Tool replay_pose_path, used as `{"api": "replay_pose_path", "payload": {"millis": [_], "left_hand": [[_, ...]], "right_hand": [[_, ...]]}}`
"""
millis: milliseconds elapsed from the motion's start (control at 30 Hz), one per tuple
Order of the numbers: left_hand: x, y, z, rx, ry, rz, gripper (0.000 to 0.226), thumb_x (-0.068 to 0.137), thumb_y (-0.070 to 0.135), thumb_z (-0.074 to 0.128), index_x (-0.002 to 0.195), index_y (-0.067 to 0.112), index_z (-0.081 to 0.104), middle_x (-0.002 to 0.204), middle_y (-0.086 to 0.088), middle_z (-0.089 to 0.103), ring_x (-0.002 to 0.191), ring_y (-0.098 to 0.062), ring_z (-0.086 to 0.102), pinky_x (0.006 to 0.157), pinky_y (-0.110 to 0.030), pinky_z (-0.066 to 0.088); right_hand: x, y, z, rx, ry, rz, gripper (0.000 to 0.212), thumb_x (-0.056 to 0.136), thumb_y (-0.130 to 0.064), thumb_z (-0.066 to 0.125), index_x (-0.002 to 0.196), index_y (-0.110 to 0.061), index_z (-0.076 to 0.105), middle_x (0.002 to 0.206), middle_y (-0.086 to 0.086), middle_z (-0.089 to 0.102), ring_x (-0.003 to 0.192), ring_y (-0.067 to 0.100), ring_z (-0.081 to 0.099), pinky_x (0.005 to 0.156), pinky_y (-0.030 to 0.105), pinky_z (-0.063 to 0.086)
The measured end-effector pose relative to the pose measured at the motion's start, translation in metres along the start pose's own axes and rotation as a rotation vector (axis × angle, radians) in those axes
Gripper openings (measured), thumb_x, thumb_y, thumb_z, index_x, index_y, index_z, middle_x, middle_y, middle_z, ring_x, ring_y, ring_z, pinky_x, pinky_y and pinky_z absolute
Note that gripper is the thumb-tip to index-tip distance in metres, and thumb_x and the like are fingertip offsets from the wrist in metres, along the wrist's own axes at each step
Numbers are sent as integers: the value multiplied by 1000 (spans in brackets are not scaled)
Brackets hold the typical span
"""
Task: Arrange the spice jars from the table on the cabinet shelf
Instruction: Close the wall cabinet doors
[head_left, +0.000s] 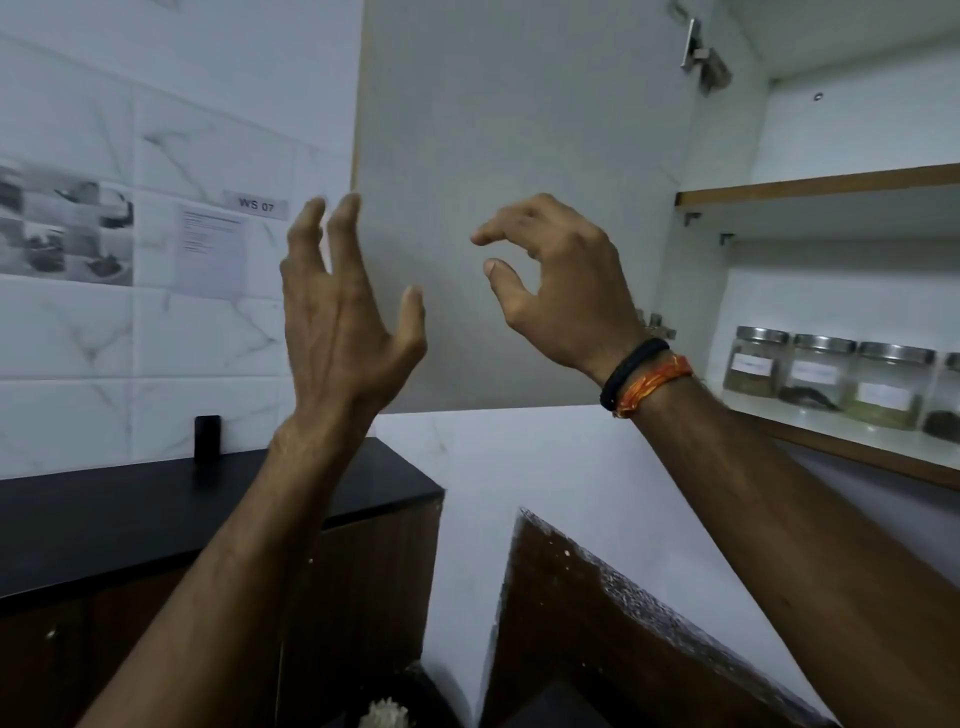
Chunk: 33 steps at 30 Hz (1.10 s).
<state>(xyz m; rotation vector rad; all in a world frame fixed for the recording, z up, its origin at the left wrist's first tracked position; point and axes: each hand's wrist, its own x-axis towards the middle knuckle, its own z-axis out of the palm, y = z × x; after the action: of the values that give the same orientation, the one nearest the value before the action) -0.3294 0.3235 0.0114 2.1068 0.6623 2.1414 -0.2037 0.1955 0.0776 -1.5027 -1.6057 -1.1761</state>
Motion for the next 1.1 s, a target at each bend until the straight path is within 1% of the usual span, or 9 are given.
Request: {"api": "replay_pose_path", "payload": {"millis": [67, 167, 233, 333, 433, 600, 767, 933, 1100], "left_hand": [[2, -20, 3, -71, -53, -106, 84, 84, 43, 67, 152, 17, 25, 148, -12, 39, 128, -28, 49, 91, -40, 50], [5, -48, 12, -248, -222, -259, 70, 83, 52, 70, 140, 25, 40, 127, 0, 61, 108, -22, 65, 83, -37, 58], [0, -61, 20, -421, -347, -355, 59, 83, 54, 71, 131, 28, 50, 120, 9, 66, 103, -17, 68, 80, -33, 59], [-11, -70, 29, -685, -405, -456, 51, 84, 52, 73, 129, 34, 57, 116, 14, 70, 98, -9, 71, 81, -33, 62], [-17, -71, 28, -793, -420, -441, 48, 86, 47, 72, 130, 35, 56, 119, 14, 70, 102, -9, 71, 77, -26, 60], [-27, -58, 18, -899, -455, -382, 42, 92, 34, 70, 132, 35, 54, 124, 10, 69, 110, -12, 69, 81, -22, 57], [-40, -31, 8, -937, -480, -327, 54, 91, 35, 68, 140, 36, 47, 123, 11, 67, 112, -12, 67, 88, -28, 59], [-56, 2, 3, -1050, -548, -299, 56, 84, 27, 68, 137, 34, 47, 114, 11, 69, 107, -12, 68, 79, -21, 57], [-62, 28, 5, -1135, -747, -300, 49, 63, 39, 70, 110, 46, 61, 96, 13, 70, 88, -7, 69, 69, -21, 56]], "right_hand": [[12, -5, 6, -29, -2, -36, 28, 89, -19, 61, 115, -19, 70, 119, -2, 64, 109, 16, 59, 90, 21, 45], [30, -11, 15, -73, -17, -102, 35, 88, -18, 59, 122, -21, 67, 123, -1, 61, 111, 18, 56, 90, 22, 45], [43, -13, 20, -118, -46, -148, 41, 88, -18, 58, 129, -22, 63, 131, 1, 57, 118, 20, 53, 95, 28, 47], [59, -14, 29, -211, -104, -205, 51, 90, -23, 56, 141, -25, 53, 150, 6, 43, 133, 26, 44, 105, 42, 45], [70, -14, 38, -285, -121, -246, 56, 93, -31, 53, 147, -29, 44, 160, 10, 29, 142, 30, 33, 107, 48, 42], [65, -18, 51, -341, -93, -267, 55, 98, -46, 40, 151, -35, 37, 166, 12, 15, 150, 30, 20, 113, 47, 34], [46, -24, 42, -188, 90, -213, 49, 93, -51, 49, 135, -27, 59, 162, 16, 24, 150, 33, 24, 113, 50, 33], [33, -32, 17, -136, 190, -148, 46, 87, -50, 58, 124, -24, 66, 161, 18, 25, 149, 32, 26, 115, 49, 34], [16, -34, -16, -102, 253, -100, 42, 81, -38, 64, 120, -22, 68, 160, 20, 27, 148, 30, 30, 113, 43, 41]]}}
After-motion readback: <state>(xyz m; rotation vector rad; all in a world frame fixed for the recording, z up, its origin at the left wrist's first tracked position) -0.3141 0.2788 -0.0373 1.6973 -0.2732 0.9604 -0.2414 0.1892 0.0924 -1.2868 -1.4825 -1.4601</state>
